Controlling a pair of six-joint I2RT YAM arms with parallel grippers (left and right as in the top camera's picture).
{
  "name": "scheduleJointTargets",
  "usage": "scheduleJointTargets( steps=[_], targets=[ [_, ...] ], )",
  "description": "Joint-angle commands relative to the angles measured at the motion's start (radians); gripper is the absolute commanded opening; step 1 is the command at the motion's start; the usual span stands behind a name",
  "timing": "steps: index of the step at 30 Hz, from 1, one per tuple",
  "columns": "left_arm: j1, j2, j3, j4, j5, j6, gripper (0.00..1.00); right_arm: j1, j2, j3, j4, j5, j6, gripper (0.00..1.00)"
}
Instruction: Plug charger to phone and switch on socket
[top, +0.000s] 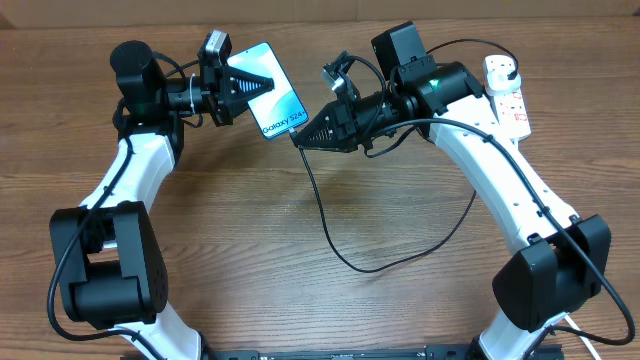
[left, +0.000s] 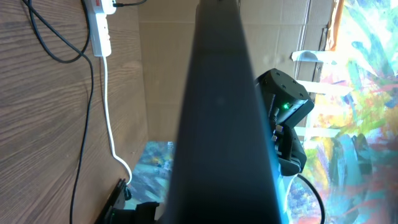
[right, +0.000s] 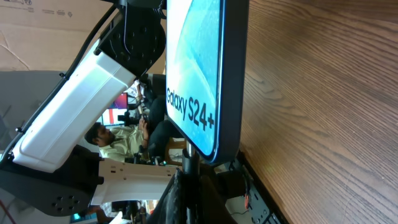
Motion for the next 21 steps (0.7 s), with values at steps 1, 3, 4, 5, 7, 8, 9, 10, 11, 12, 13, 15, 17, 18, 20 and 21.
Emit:
scheduleJointTargets(
  steps=[1,3,4,5,7,8,9,10,11,12,13,15,17,18,20,21],
  targets=[
    [0.0,0.002,0.011,0.004,0.023,-0.014,0.04,0.0,-0.036,0.031,0.009,-0.008,0.005,0.04],
    [0.0,0.002,0.011,0.004,0.023,-0.026,0.04,0.0,-0.036,0.031,0.01,-0.008,0.005,0.04],
    [0.0,0.002,0.011,0.004,0.023,-0.029,0.04,0.0,-0.036,0.031,0.01,-0.009,0.005,0.04],
    [0.0,0.002,0.011,0.004,0.023,-0.029,0.04,0.0,-0.036,0.031,0.01,-0.008,0.005,0.04],
    [0.0,0.002,0.011,0.004,0.023,-0.029,0.04,0.0,-0.036,0.031,0.01,-0.012,0.005,0.04],
    [0.0,0.002,0.011,0.004,0.023,-0.029,0.04,0.0,-0.036,0.031,0.01,-0.018,0.005,0.04],
    [0.0,0.002,0.011,0.004,0.023,-0.029,0.04,0.0,-0.036,0.031,0.012,-0.025,0.005,0.04],
    [0.0,0.002,0.011,0.004,0.023,-0.029,0.04,0.0,-0.036,0.031,0.015,-0.027,0.005,0.04],
    [0.0,0.002,0.011,0.004,0.023,-0.029,0.04,0.0,-0.036,0.031,0.019,-0.026,0.004,0.04],
    [0.0,0.002,0.011,0.004,0.023,-0.029,0.04,0.0,-0.036,0.031,0.026,-0.027,0.005,0.04],
    [0.0,0.002,0.011,0.004,0.023,-0.029,0.04,0.0,-0.036,0.031,0.031,-0.027,0.006,0.04],
    [0.0,0.002,0.011,0.004,0.023,-0.029,0.04,0.0,-0.036,0.031,0.036,-0.027,0.013,0.04],
    [0.0,0.002,0.011,0.004,0.023,-0.029,0.04,0.0,-0.036,0.031,0.035,-0.027,0.016,0.04],
    [0.0,0.002,0.011,0.004,0.023,-0.029,0.04,0.0,-0.036,0.031,0.034,-0.027,0.016,0.04],
    [0.0,0.002,0.011,0.004,0.023,-0.029,0.04,0.0,-0.036,0.031,0.031,-0.027,0.016,0.04],
    [0.0,0.002,0.011,0.004,0.023,-0.03,0.04,0.0,-0.036,0.031,0.031,-0.027,0.016,0.04]
  ],
)
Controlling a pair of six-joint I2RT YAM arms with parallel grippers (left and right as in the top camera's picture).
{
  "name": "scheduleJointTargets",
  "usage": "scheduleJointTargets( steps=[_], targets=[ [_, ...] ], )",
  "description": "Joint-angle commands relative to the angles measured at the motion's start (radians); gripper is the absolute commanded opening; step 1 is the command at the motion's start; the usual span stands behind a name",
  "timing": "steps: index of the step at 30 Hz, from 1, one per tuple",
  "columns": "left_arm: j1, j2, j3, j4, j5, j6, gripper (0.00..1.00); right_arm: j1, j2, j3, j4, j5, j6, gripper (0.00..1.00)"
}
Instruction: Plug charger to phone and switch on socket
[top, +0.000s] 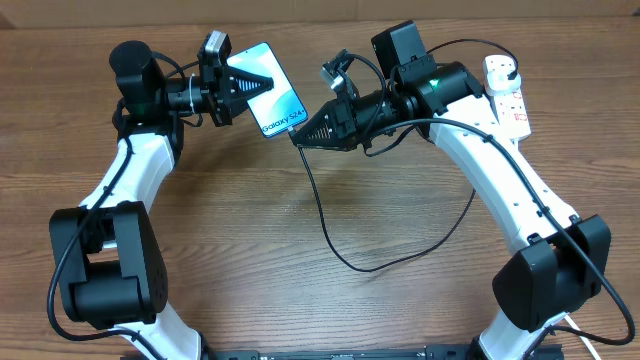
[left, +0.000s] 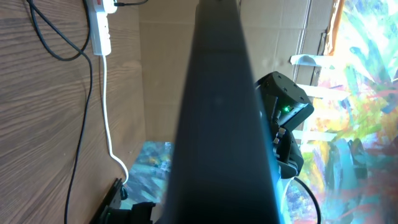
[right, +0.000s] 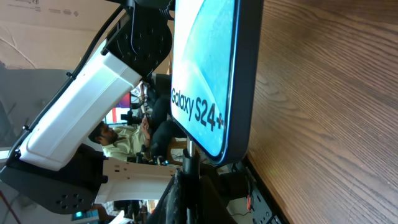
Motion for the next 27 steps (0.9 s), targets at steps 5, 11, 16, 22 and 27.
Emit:
scheduleJointTargets(
  steps=[5,11,16,22,27],
  targets=[
    [-0.001,0.002,0.011,0.004,0.026,-0.007,0.04,0.0,-0.036,0.029,0.005,-0.011,0.005,0.04],
    [-0.001,0.002,0.011,0.004,0.026,-0.008,0.04,0.008,-0.036,0.029,-0.005,-0.011,0.005,0.04],
    [-0.001,0.002,0.011,0.004,0.026,-0.008,0.04,0.018,-0.036,0.029,-0.005,-0.011,0.005,0.04],
    [-0.001,0.002,0.011,0.004,0.026,-0.015,0.04,0.019,-0.036,0.029,-0.01,-0.007,0.005,0.04],
    [-0.001,0.002,0.011,0.004,0.026,-0.015,0.04,0.019,-0.036,0.029,-0.013,-0.007,0.005,0.04]
  ],
)
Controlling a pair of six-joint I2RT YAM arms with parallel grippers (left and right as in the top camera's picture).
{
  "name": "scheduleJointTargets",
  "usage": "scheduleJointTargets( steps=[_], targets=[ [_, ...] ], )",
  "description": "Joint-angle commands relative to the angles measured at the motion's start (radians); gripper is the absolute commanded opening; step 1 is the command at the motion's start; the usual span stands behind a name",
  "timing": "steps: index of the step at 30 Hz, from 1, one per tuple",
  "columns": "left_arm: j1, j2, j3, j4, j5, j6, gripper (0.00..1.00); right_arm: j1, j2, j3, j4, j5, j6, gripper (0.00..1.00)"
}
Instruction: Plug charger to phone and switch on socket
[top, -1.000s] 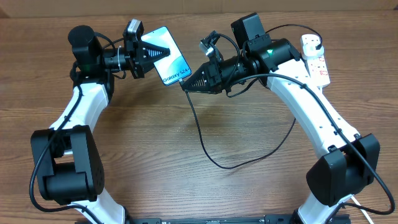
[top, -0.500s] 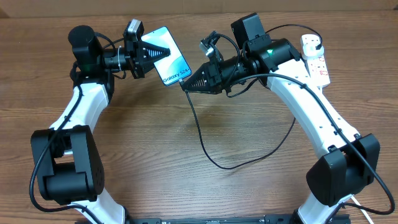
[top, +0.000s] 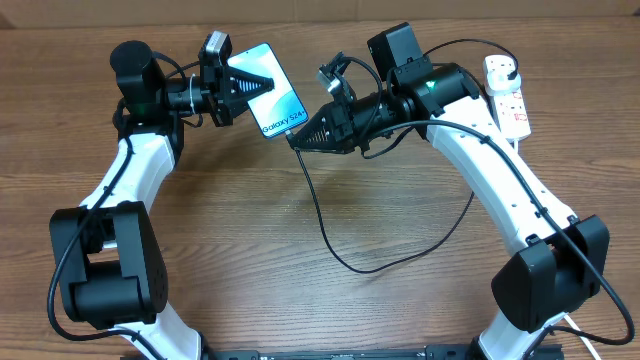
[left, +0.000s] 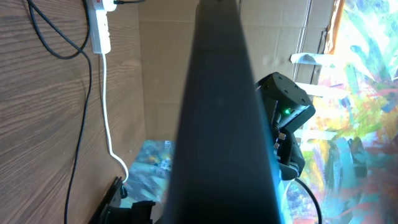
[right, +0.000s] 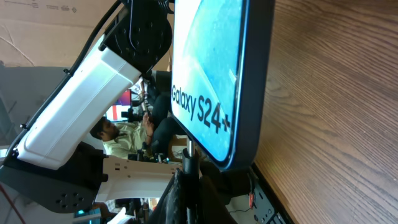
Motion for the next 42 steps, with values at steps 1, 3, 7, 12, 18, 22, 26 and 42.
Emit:
scheduleJointTargets(
  steps=[1,3,7,12,18,22,26,42],
  targets=[
    [-0.001,0.002,0.011,0.004,0.022,-0.014,0.04,0.005,-0.036,0.029,-0.001,-0.007,0.004,0.04],
    [-0.001,0.002,0.011,0.004,0.022,-0.014,0.04,0.005,-0.036,0.029,-0.001,-0.002,0.004,0.04],
    [-0.001,0.002,0.011,0.004,0.022,-0.024,0.04,0.005,-0.036,0.029,-0.001,0.012,0.004,0.04],
    [-0.001,0.002,0.011,0.004,0.023,-0.025,0.04,0.005,-0.035,0.029,0.0,0.012,0.004,0.04],
    [-0.001,0.002,0.011,0.005,0.023,-0.024,0.04,0.005,-0.035,0.029,0.021,0.011,0.006,0.04],
    [-0.001,0.002,0.011,0.005,0.023,-0.022,0.04,0.004,-0.035,0.029,0.022,0.011,0.009,0.04],
    [-0.001,0.002,0.011,0.005,0.023,-0.021,0.04,0.003,-0.035,0.029,0.022,0.011,0.009,0.04],
    [-0.001,0.002,0.011,0.012,0.023,-0.021,0.04,-0.016,-0.035,0.029,0.024,0.011,0.009,0.04]
  ],
)
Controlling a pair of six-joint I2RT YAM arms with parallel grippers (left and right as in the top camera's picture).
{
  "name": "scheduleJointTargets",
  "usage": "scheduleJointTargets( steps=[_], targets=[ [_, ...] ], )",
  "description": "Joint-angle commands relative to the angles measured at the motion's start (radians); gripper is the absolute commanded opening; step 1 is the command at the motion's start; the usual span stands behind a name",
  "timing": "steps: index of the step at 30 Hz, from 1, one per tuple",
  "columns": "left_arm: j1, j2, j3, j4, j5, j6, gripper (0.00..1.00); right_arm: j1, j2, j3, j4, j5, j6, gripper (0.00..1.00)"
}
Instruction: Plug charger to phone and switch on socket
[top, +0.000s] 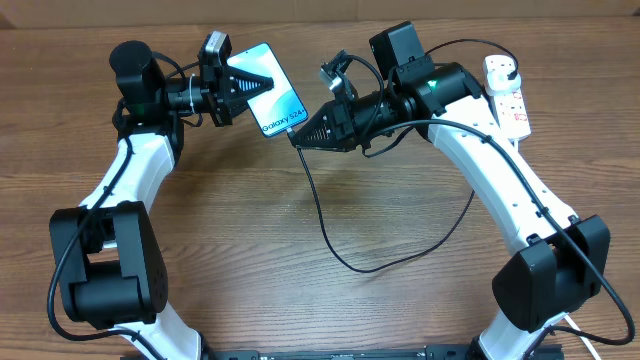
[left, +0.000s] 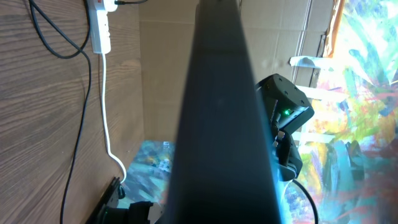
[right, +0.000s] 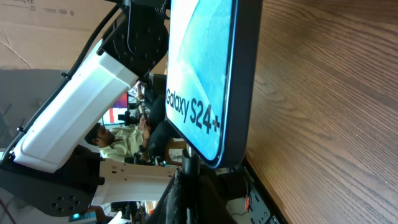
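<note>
A phone (top: 275, 95) showing "Galaxy S24+" is held above the table at the back, with my left gripper (top: 243, 85) shut on it. In the left wrist view its dark edge (left: 221, 112) fills the middle. My right gripper (top: 300, 137) is shut on the charger plug (right: 188, 163), whose tip meets the lower end of the phone (right: 211, 81). How deep the tip sits cannot be told. The black cable (top: 330, 235) hangs from the plug, loops over the table and runs to the white socket strip (top: 507, 95) at the back right.
The wooden table (top: 250, 260) lies under both arms. The cable's loop lies mid-table towards the right. A white lead (left: 107, 99) runs from the socket strip (left: 101, 25) off the table's edge. A cardboard wall stands behind.
My right gripper, still holding the plug, has shifted a little to the right, and the phone looks slightly narrower in the right wrist view. The left gripper and phone have not moved.
At every earlier moment my left gripper held the phone up and my right gripper held the plug at the phone's lower end. Only small shifts of the right gripper show between the moments, and the same hold stands now.
</note>
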Motion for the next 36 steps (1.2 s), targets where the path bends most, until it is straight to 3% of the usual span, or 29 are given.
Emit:
scheduleJointTargets(
  steps=[1,36],
  targets=[
    [-0.001,0.002,0.011,0.009,0.027,-0.002,0.04,-0.009,-0.035,0.029,0.013,-0.004,0.008,0.04],
    [-0.001,0.002,0.011,0.023,0.027,-0.002,0.04,-0.008,-0.029,0.029,0.037,-0.062,0.049,0.04]
  ],
)
